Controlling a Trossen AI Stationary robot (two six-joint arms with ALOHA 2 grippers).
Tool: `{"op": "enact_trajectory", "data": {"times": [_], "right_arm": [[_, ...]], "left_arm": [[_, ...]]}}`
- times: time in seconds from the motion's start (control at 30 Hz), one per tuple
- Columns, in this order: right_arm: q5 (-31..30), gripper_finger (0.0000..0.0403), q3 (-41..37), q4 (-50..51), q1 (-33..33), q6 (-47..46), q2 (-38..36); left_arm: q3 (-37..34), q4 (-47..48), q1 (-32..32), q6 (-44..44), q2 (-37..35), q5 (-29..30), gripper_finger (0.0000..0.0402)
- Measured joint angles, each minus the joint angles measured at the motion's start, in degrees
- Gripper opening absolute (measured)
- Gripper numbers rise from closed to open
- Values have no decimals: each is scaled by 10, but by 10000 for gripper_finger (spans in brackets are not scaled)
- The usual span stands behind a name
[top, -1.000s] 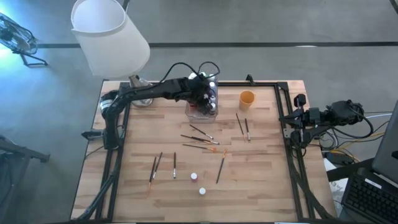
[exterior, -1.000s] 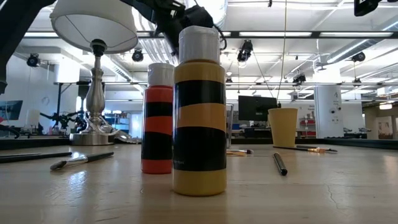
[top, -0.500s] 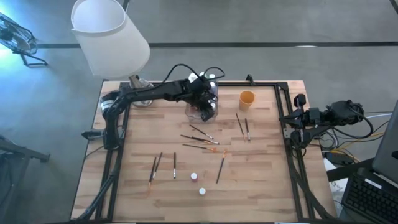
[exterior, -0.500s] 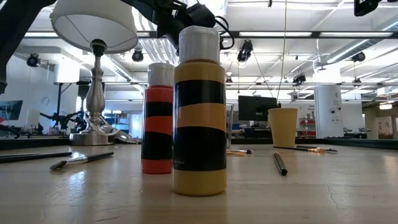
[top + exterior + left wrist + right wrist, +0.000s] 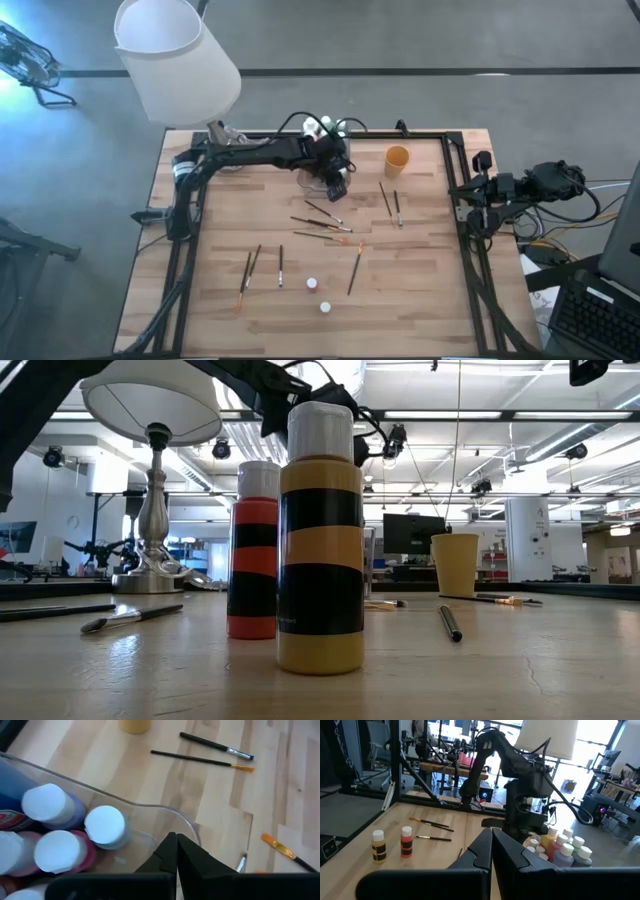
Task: Pick & Place Paint Supplies
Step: Adjust the small gray paint bottle in the bin
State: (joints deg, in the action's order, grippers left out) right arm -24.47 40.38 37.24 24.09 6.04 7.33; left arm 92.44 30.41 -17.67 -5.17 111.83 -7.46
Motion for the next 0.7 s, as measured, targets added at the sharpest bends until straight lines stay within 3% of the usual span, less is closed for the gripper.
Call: {"op": "enact_trajectory", "data": {"times": [0.23, 0.7], "right_arm": [[0, 8, 0, 0, 0, 0, 0], [0, 8, 0, 0, 0, 0, 0]], "left_arm": [[0, -1, -1, 7, 17, 35, 2], [0, -39, -2, 21, 40, 49, 1]]}}
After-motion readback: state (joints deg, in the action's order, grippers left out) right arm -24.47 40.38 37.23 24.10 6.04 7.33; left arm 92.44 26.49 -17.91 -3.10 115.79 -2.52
